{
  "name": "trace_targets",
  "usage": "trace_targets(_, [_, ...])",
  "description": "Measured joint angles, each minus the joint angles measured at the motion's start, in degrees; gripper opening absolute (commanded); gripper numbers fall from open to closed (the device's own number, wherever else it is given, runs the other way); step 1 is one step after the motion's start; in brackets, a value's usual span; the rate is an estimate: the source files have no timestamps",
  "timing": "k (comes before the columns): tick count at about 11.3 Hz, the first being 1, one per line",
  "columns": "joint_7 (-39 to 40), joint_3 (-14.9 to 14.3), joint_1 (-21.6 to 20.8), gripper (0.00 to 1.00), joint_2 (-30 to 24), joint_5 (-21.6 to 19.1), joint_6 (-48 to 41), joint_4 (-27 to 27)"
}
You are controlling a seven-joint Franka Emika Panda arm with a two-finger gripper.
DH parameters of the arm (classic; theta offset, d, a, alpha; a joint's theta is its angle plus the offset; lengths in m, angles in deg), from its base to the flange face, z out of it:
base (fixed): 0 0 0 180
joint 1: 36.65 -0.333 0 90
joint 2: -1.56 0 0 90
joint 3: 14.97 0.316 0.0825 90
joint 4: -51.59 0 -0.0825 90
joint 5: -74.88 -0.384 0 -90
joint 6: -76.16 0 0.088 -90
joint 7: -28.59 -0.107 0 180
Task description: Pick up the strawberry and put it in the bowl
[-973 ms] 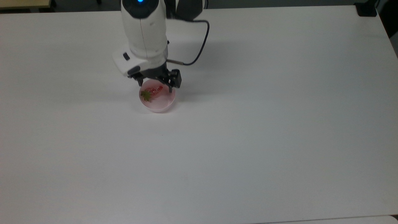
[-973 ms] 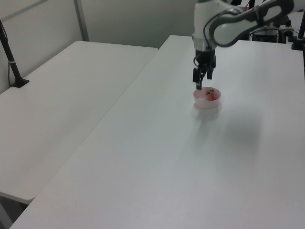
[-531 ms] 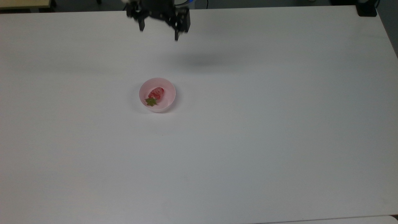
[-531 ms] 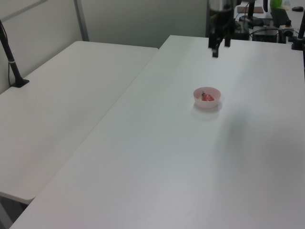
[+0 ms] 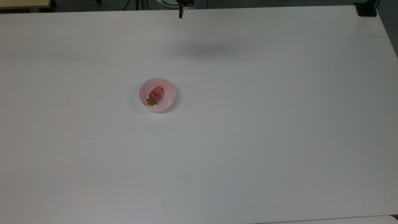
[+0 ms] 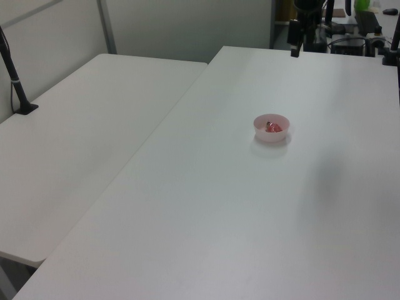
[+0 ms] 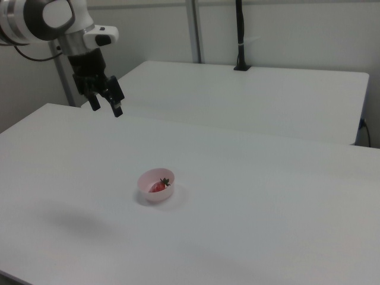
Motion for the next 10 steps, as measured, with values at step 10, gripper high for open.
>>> trace_targets(10, [5.12, -2.73, 1.76, 1.00, 0.00, 0.00, 2.55, 1.49])
